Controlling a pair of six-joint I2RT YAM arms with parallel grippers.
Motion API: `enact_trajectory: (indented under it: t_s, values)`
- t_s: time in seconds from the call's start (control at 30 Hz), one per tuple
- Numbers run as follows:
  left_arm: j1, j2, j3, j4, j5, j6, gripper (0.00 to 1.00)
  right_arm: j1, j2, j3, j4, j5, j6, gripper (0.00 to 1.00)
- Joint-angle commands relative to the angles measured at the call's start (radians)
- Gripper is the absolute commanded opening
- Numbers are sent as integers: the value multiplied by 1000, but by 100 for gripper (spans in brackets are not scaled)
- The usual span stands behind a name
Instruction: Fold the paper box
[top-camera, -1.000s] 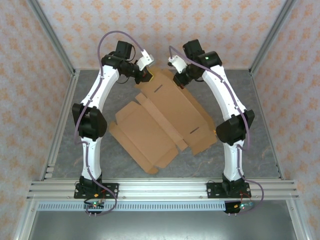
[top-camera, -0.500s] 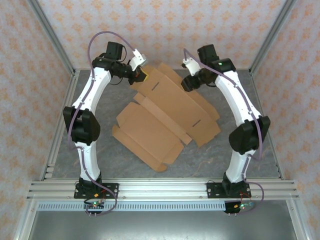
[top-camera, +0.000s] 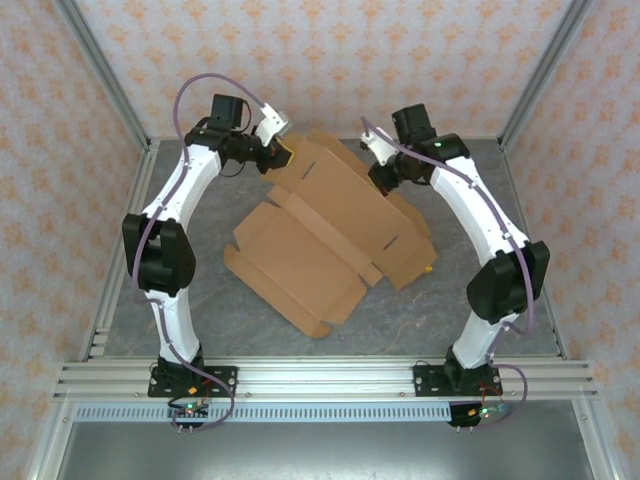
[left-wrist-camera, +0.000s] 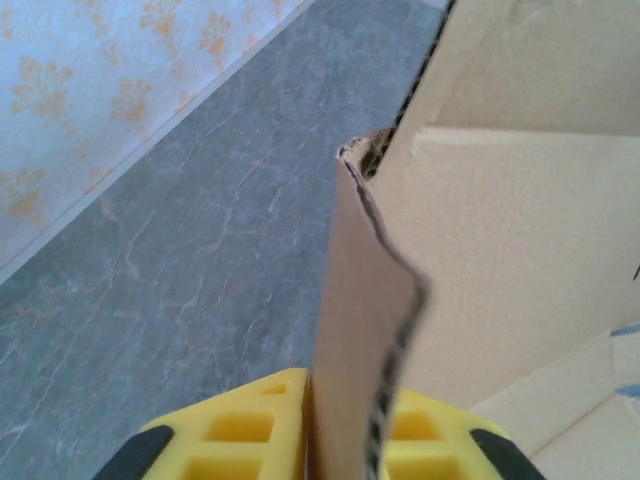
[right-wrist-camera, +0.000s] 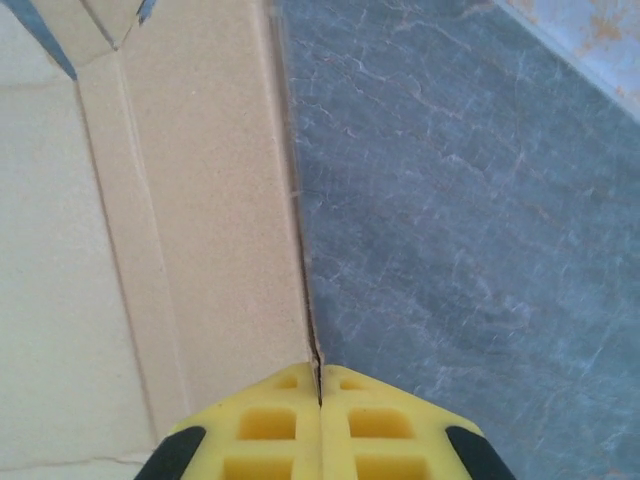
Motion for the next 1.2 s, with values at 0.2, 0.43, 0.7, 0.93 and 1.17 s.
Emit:
enact_trajectory:
  t_s: [0.2,0.43,0.7,0.93,1.17]
  values:
    - [13,-149,-280,281,-125,-147,30,61,93,193,-15,127,-78,0]
    - [15,-150,-319,350,-222,-196,29,64,200,365,-160,112,-129,0]
    - [34,-148,-348,349,-261,-265,7,65,260,432,-177,124,-168,8]
    - [41,-223,-524,496,-331,-425,0,65,308,438,-176,99,-167,19]
    - [41,-274,-670,639,-393,-521,0,65,364,488,-205,22,-179,19]
